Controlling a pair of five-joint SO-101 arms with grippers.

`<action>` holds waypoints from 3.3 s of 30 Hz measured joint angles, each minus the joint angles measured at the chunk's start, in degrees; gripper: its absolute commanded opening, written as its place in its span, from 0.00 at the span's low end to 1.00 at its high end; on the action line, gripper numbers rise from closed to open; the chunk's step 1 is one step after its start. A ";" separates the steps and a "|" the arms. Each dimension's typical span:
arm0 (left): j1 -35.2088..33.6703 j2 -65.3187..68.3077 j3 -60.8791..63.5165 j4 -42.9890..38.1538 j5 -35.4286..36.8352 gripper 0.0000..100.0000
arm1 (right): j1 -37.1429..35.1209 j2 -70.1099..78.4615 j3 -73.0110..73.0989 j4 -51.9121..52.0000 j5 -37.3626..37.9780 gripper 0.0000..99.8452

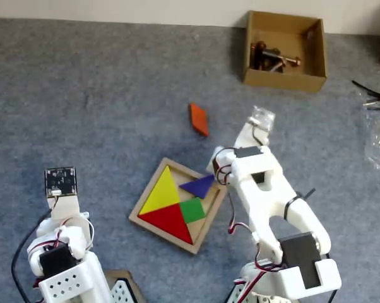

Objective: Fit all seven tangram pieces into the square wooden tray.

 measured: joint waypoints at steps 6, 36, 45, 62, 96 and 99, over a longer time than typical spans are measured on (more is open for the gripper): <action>0.00 0.00 0.00 0.00 0.00 0.01 | 0.00 0.00 0.00 0.00 11.34 0.00; 0.00 0.00 0.00 0.00 0.00 0.01 | -13.01 -17.14 7.65 6.86 9.49 0.00; 0.00 0.00 0.00 0.00 0.00 0.01 | -13.36 -17.14 12.31 4.22 5.63 0.00; 0.00 0.00 0.00 0.00 0.00 0.01 | -15.21 -12.84 12.57 4.04 5.63 0.00; 0.00 0.00 0.00 0.00 0.00 0.01 | -9.49 -8.70 8.44 5.63 15.65 0.00; 0.00 0.00 0.00 0.00 0.00 0.01 | -9.58 -8.70 8.44 5.54 18.73 0.00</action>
